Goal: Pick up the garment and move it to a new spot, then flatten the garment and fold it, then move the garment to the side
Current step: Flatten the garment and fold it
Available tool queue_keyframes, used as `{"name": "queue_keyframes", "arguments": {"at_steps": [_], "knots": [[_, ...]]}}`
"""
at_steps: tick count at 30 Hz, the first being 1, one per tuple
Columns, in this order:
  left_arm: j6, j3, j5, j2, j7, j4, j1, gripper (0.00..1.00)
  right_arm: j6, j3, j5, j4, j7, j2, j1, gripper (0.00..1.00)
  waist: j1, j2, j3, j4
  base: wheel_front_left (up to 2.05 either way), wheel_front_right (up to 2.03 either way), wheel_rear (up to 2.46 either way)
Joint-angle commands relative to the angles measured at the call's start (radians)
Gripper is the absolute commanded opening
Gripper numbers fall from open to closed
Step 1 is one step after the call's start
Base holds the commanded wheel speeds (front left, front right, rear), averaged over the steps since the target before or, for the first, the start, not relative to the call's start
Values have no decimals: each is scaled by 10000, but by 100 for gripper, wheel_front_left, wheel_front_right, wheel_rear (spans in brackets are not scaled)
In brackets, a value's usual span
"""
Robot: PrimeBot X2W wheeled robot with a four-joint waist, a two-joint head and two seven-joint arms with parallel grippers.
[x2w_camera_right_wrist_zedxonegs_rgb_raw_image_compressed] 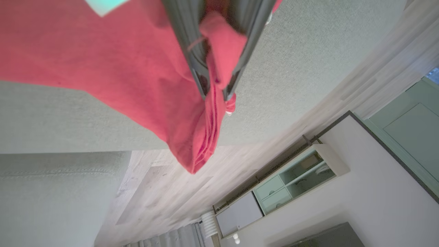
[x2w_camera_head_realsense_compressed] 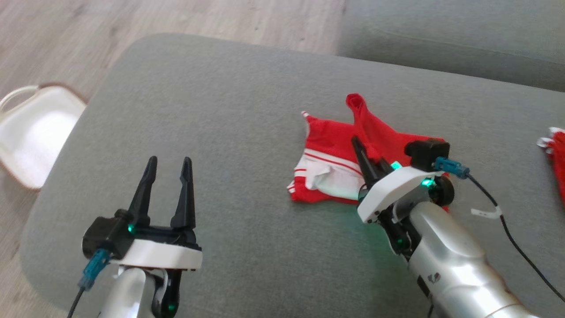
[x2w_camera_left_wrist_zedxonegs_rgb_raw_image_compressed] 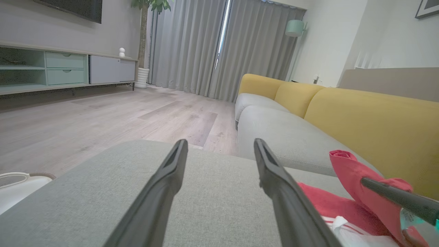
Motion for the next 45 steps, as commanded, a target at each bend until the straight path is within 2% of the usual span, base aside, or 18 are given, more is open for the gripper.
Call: {"name": "queue_keyframes", "arguments": {"at_steps": [1,10,11,12,18,22,28,29,36,40,45], "knots": [[16,272,-28,123,-93,-281,-477,100,65,260,152,-185,-171,112,-399,0,0,-1,158,262,0,0,0],[16,50,-88,76,-93,-168,-665,100,65,1452,1172,403,-499,112,-619,0,0,-1,347,800,0,0,0],[16,45,-93,72,-93,-158,-683,100,65,1641,1302,364,-541,112,-645,46,0,-1,353,819,0,0,0],[16,54,-94,72,-93,-148,-694,100,65,1762,1471,339,-597,112,-659,100,0,-1,348,819,0,0,0],[16,279,-66,106,-93,-137,-662,100,65,2175,1960,435,-869,112,-992,100,0,-1,245,421,0,0,0],[16,486,-51,132,-93,-248,-616,100,65,1848,1628,448,-924,112,-1330,100,0,-1,140,-145,0,0,0],[16,763,70,38,-93,-445,-560,100,65,-485,-1408,-356,-930,112,-1225,100,0,-1,14,-1037,0,0,0],[16,763,70,38,-93,-445,-560,100,65,-485,-1408,-356,-930,112,-1225,100,0,-1,14,-1037,0,0,0],[16,880,144,-83,-93,-600,-495,100,65,-3487,-4964,-2158,-932,106,403,100,0,-1,-150,-1746,0,0,0],[16,990,232,-149,-93,-652,-384,100,65,-4329,-5813,-3510,-932,109,1502,100,0,-1,-217,-1969,0,0,0],[16,1174,408,-256,-93,-723,-116,100,65,-4796,-5872,-4811,-932,110,2686,100,0,-1,-233,-2123,0,0,0]]}}
